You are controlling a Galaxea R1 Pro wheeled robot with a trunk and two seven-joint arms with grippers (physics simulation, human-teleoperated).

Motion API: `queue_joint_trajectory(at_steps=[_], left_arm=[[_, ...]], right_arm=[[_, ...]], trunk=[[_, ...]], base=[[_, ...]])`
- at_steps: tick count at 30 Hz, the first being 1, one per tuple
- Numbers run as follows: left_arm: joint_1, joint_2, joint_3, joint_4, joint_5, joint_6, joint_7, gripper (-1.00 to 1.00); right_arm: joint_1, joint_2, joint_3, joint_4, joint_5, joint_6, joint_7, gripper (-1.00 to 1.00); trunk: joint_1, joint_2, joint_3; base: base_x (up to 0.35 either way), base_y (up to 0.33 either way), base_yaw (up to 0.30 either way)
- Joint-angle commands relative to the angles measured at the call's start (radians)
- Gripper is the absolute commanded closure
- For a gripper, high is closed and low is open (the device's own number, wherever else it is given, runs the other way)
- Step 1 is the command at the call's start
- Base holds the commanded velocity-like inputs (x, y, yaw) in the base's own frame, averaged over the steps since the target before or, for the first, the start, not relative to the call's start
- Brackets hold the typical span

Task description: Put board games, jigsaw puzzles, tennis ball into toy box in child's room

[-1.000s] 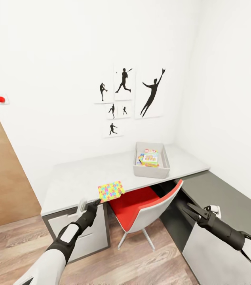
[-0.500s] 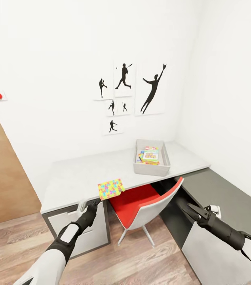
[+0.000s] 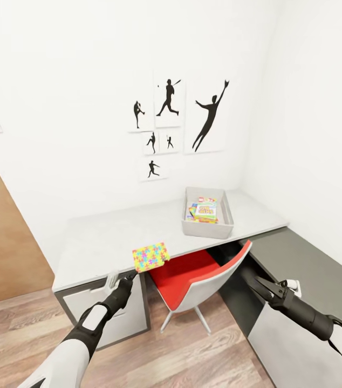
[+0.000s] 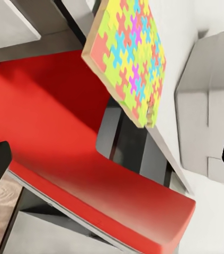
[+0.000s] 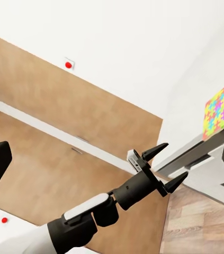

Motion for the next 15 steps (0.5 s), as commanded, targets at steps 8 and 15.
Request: queue_joint_trajectory(at_steps=[8,15], left_arm=[[-0.001,-0.001,0.006,-0.001,0.006,0.011,-0.005,-1.00],[-0.001,-0.002,0.005,-0.001,0.006,0.010,-0.006,-1.00]], right_arm=[[0.000,-0.001,0.003,0.000,-0.009,0.007,0.000,-1.00],[0.000,-0.005,0.003,0.000,-0.009,0.007,0.000,-1.00]], trunk=[[0.001,-0.002,-0.015],[0.001,-0.002,-0.020]], base=[[0.148,-0.022,0.000],[0.069,-0.025,0.000]])
